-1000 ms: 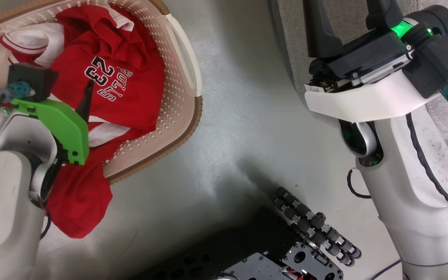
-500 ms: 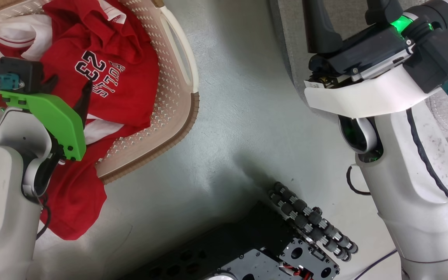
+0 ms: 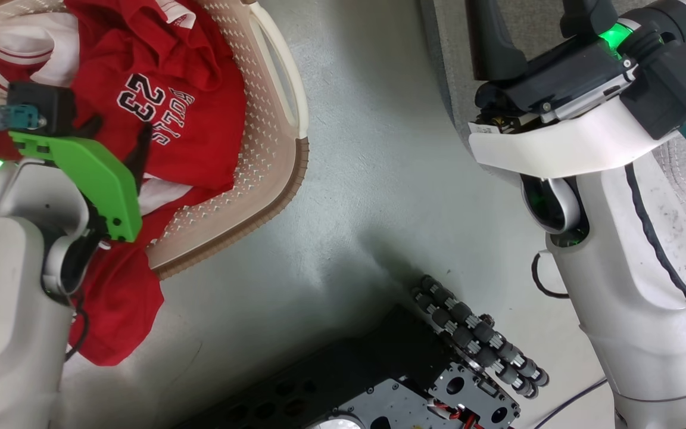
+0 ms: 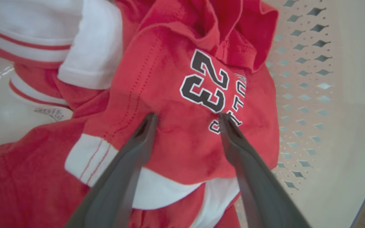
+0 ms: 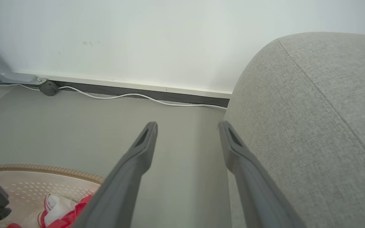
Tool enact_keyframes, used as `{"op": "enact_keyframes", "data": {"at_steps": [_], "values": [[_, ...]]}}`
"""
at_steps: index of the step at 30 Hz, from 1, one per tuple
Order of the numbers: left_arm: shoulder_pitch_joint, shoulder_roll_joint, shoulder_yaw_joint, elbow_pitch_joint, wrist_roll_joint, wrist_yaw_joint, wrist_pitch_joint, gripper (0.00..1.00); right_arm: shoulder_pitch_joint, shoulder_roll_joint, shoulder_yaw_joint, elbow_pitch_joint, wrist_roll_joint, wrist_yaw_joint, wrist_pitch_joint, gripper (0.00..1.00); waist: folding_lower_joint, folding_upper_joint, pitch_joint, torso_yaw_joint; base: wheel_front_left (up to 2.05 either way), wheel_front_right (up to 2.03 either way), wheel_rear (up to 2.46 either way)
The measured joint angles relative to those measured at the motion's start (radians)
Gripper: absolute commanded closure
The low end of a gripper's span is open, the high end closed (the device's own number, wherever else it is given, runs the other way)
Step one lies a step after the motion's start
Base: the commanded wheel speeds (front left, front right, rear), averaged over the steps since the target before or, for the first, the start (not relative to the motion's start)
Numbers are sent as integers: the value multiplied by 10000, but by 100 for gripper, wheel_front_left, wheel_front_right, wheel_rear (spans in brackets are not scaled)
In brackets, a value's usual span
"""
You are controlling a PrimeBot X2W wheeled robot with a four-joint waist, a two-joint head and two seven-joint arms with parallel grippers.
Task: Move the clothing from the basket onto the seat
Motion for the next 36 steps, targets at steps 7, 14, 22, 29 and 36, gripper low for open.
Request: {"op": "enact_keyframes", "data": {"at_steps": [7, 14, 22, 29, 36], "values": [[-35, -190, -251, 146, -73, 0, 75, 0, 3, 2, -13, -8, 90, 4, 0, 0, 0, 0, 116, 59, 0, 0, 0], [-276, -255, -495, 232, -73, -2, 73, 0, 46, 6, -42, -8, 128, 19, 0, 0, 0, 0, 211, 115, 0, 0, 0], [-320, -161, -1103, 424, -58, -2, 71, 100, 47, 12, -144, -12, 234, 27, 0, 0, 0, 0, 255, 119, 0, 0, 0], [-362, -102, -1396, 451, -65, -2, -134, 100, 44, 13, -174, -12, 424, 31, 0, 0, 0, 0, 236, 89, 0, 0, 0], [-595, -44, -1099, -127, -476, -2, -1208, 100, -23, 42, -130, 15, 539, 117, 0, 0, 1, 0, -16, 10, 0, 0, 0]]}}
